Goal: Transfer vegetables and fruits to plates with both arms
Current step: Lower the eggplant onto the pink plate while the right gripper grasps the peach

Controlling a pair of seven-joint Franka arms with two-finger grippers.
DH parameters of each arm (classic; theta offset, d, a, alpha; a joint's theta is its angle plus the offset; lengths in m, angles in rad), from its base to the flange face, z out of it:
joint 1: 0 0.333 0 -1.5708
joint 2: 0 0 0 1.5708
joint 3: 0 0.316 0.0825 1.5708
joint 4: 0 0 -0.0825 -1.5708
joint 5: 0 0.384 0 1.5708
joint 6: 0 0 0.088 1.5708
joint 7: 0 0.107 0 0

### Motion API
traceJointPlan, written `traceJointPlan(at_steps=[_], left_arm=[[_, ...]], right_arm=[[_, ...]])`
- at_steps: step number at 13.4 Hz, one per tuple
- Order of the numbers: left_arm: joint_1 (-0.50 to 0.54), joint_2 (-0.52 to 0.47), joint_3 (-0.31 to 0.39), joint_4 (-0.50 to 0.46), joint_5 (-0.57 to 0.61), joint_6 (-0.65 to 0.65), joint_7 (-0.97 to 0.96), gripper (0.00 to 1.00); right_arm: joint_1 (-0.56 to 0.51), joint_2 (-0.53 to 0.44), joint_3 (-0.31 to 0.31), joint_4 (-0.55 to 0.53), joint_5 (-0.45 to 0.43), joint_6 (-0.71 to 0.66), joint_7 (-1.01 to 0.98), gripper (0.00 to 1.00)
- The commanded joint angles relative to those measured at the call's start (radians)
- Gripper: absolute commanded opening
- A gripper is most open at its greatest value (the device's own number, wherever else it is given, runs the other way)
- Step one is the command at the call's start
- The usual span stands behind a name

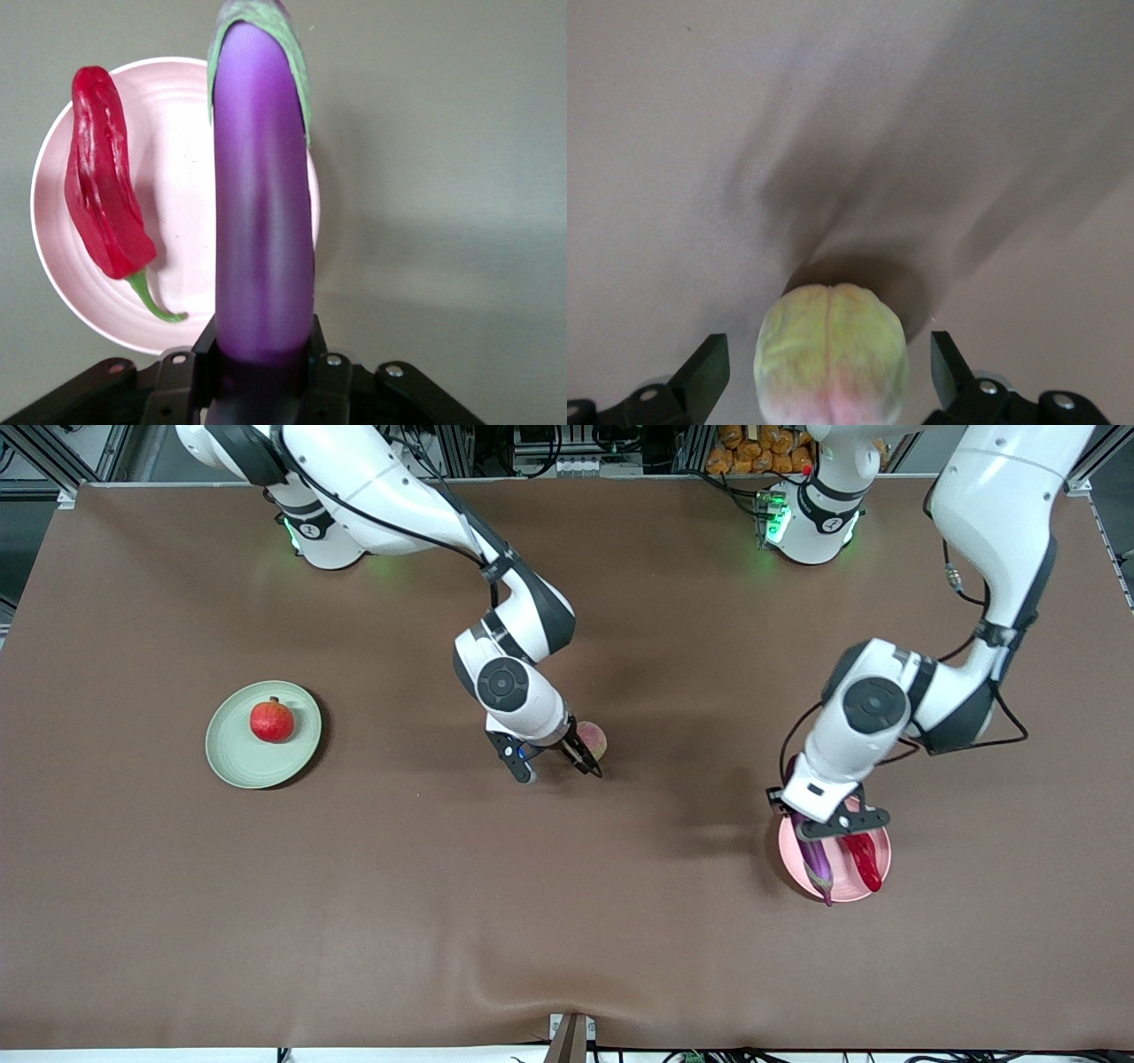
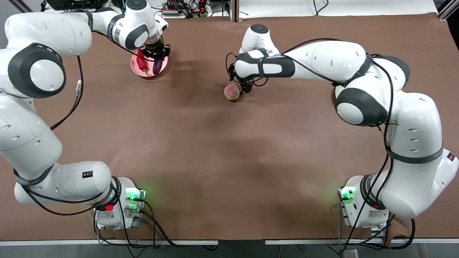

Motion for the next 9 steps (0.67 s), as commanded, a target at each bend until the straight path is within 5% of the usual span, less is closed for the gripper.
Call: traceJointPlan(at_steps=[1,5,7,9], left_arm=[[0.024,0.044,-0.007,0.043,-0.025,-0.051,0.084,0.0],[0.043,0.061,-0.004,0.043,-0.025,-0.071,0.132,0.0],[0.067,0.071,-0.001,0.046,-0.023,-0.069,0.159,0.0],[0.07,0.096,-0.001,0.075,-0.02,-0.069,0.17,0.0]], right_arm=[[0.026,0.058,-0.014,0.063,-0.022,0.059,0.077,1.0],[0.065,0.086,-0.016,0.089,-0.077,0.052,0.11,1.0],[0.057,0.079,-0.015,0.089,-0.125,0.04,0.105,0.0],[0.007,0.04,-0.015,0.096,-0.128,-0.099,0.079,0.0]])
